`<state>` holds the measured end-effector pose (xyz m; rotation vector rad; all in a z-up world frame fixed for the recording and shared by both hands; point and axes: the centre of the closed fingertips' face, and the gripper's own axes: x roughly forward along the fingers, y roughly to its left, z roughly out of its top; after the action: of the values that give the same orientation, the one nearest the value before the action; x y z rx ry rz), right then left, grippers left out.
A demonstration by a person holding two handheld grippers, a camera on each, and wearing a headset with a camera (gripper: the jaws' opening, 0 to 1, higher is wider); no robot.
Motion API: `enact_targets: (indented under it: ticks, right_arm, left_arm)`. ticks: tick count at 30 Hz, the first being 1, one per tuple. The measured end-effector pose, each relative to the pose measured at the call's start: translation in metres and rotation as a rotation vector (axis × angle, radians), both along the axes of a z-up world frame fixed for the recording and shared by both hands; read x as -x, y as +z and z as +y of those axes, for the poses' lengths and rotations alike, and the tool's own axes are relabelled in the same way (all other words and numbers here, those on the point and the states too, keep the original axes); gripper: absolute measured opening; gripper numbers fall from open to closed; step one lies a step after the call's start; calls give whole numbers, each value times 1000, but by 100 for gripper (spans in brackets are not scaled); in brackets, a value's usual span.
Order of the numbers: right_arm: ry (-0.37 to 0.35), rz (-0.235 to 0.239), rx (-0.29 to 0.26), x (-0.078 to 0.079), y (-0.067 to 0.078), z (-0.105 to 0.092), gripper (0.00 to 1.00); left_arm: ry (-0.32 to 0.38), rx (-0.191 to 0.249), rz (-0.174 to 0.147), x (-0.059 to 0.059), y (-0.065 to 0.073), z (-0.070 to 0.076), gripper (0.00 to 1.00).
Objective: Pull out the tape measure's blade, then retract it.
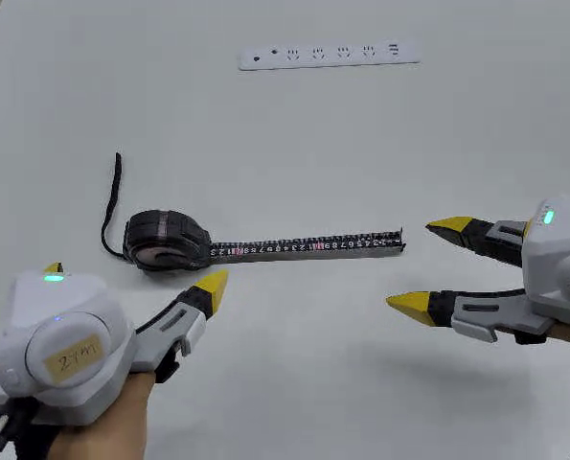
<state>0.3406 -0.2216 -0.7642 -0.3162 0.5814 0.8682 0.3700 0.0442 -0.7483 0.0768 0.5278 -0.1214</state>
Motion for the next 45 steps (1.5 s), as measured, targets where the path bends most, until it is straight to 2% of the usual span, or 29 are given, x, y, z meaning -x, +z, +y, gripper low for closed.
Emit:
enact_targets:
  ticks: [6,23,32,36,41,45]
  right_arm:
    - [61,-3,30,-9,-6,-5,51]
    - [207,2,81,-28,-26,-9,36]
    - [298,24,106,-35,-38,-8,32]
    - [343,35,120,-36,-44,-6,31]
    - [377,45,125,-39,-48,-6,25]
    - [398,54,133,-39,-51,-6,24]
  left_arm:
    - [40,16,1,-9,-6,2,96]
    - [90,12,15,-23,-24,2,89]
    - [108,27,23,-30,-29,-2,85]
    - [110,19,24,-33,-30,-3,84]
    - [125,25,26,-39,-34,-3,80]
    - [131,36,37,-42,-37,-4,76]
